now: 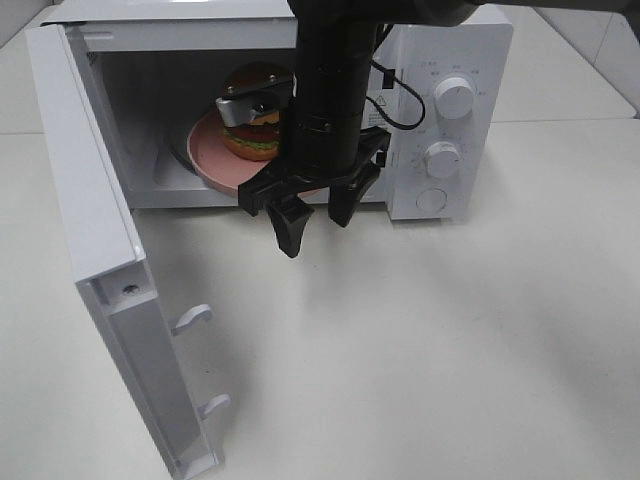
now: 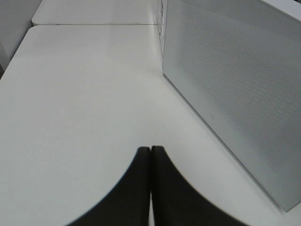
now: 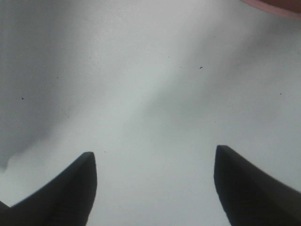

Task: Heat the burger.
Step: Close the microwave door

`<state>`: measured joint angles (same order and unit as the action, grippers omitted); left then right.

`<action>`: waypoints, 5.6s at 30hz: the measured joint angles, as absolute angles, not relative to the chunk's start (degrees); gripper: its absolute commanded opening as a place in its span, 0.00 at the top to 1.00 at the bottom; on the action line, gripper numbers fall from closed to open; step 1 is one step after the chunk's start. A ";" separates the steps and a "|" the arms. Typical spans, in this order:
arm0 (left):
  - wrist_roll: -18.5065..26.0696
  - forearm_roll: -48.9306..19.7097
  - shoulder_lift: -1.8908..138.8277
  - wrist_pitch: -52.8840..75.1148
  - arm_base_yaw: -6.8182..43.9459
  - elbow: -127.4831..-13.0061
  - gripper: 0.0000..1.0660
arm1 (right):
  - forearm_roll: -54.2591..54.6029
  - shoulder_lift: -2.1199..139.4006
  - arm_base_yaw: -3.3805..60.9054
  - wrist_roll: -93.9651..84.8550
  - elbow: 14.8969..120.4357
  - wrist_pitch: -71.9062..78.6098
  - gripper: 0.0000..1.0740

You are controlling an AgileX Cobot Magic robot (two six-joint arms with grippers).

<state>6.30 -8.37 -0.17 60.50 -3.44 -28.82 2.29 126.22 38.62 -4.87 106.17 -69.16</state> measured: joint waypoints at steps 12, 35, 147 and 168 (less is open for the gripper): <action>6.30 -8.37 -0.17 60.50 -3.44 -28.82 1.00 | 2.29 116.77 38.33 -1.09 96.89 -69.56 0.44; 6.30 -8.37 -0.17 60.50 -3.44 -28.82 1.00 | 0.00 91.44 11.86 0.74 66.58 -68.53 0.44; 22.35 -22.00 20.63 42.63 -3.44 -29.22 1.00 | 0.00 -0.23 8.19 -2.29 28.76 -58.27 0.45; 44.23 -39.65 47.96 31.57 -3.44 -28.93 1.00 | 0.00 -0.23 8.19 -2.29 28.76 -58.27 0.45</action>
